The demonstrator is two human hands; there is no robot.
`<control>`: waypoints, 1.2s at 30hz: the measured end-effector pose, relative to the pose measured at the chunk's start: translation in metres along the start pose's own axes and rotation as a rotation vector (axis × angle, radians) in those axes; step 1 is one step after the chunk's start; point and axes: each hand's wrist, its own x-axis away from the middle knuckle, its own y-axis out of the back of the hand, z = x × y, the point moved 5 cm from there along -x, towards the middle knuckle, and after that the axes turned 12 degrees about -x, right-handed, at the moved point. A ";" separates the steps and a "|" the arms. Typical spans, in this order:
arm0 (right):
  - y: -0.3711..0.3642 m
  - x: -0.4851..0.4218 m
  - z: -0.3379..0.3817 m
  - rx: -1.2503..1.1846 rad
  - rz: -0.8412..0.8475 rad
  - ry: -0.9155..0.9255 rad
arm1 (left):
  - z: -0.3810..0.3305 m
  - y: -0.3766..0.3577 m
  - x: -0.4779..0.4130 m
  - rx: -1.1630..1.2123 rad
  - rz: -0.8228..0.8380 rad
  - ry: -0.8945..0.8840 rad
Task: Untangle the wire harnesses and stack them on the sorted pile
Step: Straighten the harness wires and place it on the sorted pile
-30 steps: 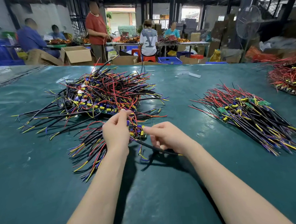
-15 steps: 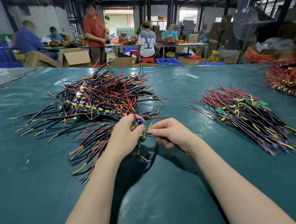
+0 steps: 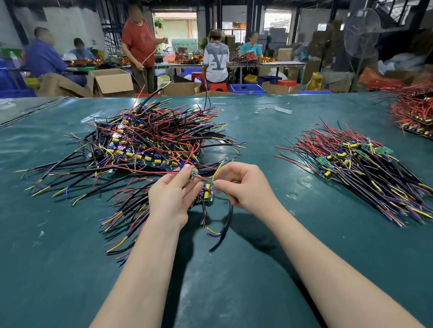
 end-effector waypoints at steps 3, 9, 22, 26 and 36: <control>-0.005 0.003 0.000 0.038 0.027 0.011 | 0.000 0.000 0.000 0.009 -0.003 -0.002; -0.016 0.005 0.002 -0.039 0.078 -0.066 | -0.004 0.003 0.000 -0.065 0.020 -0.023; -0.014 0.004 -0.006 -0.433 -0.039 -0.371 | -0.003 -0.007 0.002 -0.001 0.118 0.019; -0.014 0.003 -0.012 -0.513 -0.127 -0.434 | -0.001 -0.006 0.002 0.015 0.132 0.032; -0.019 0.006 -0.020 -0.512 -0.060 -0.634 | 0.000 -0.007 0.005 -0.026 0.077 -0.014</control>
